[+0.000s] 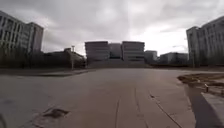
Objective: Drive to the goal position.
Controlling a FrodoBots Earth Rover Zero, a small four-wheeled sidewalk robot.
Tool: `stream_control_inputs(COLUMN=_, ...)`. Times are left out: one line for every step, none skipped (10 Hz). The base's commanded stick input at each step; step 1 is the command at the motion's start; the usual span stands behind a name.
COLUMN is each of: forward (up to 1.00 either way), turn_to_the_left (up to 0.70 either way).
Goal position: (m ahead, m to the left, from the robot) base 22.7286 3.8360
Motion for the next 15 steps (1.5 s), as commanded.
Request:
stream_control_inputs(forward=1.00, turn_to_the_left=-0.37)
stream_control_inputs(forward=1.00, turn_to_the_left=-0.23)
stream_control_inputs(forward=1.00, turn_to_the_left=-0.04)
stream_control_inputs(forward=1.00, turn_to_the_left=0.04)
stream_control_inputs(forward=1.00, turn_to_the_left=0.00)
stream_control_inputs(forward=1.00, turn_to_the_left=0.00)
stream_control_inputs(forward=1.00, turn_to_the_left=0.00)
stream_control_inputs(forward=1.00, turn_to_the_left=0.00)
stream_control_inputs(forward=1.00, turn_to_the_left=0.03)
stream_control_inputs(forward=1.00, turn_to_the_left=0.02)
stream_control_inputs(forward=1.00, turn_to_the_left=-0.27)
stream_control_inputs(forward=1.00, turn_to_the_left=-0.33)
stream_control_inputs(forward=1.00, turn_to_the_left=0.00)
stream_control_inputs(forward=1.00, turn_to_the_left=0.00)
stream_control_inputs(forward=1.00, turn_to_the_left=0.00)
